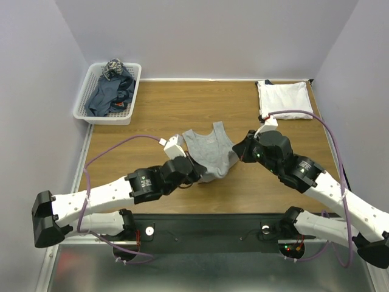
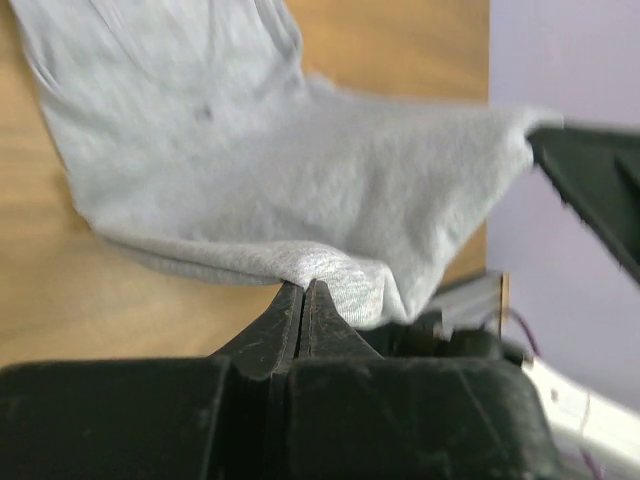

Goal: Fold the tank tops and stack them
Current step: Fold the tank top

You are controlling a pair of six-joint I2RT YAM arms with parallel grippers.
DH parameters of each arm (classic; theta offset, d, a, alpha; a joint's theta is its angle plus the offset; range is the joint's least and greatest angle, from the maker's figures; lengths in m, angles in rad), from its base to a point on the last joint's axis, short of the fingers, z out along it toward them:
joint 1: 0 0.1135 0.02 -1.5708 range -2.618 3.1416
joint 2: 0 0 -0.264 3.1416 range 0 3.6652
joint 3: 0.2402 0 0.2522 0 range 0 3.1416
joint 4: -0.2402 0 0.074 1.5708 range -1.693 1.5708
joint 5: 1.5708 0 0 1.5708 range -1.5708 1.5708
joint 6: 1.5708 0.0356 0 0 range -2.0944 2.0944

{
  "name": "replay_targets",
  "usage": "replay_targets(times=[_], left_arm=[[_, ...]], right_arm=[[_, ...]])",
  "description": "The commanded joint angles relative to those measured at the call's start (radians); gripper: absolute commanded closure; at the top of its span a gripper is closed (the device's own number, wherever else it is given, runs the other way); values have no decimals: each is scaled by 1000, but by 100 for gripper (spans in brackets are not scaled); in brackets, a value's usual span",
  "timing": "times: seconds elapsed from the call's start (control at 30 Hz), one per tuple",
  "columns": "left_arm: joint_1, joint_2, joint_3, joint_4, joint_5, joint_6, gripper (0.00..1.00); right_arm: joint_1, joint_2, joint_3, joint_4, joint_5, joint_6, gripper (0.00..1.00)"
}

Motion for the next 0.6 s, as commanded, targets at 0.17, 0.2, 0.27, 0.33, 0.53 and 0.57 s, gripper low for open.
replay_targets(times=[0.17, 0.2, 0.27, 0.33, 0.53, 0.57], left_arm=[[235, 73, 147, 58, 103, 266, 100], [252, 81, 154, 64, 127, 280, 100], [310, 110, 162, 84, 155, 312, 100], [352, 127, 171, 99, 196, 330, 100], [505, 208, 197, 176, 310, 393, 100], [522, 236, 203, 183, 322, 408, 100]], right_arm=[[4, 165, 159, 84, 190, -95, 100], [1, 180, 178, 92, 193, -109, 99], [-5, 223, 190, 112, 196, -120, 100], [-17, 251, 204, 126, 192, -134, 100], [-130, 349, 215, 193, 92, -149, 100], [-164, 360, 216, 210, 62, -151, 100]])
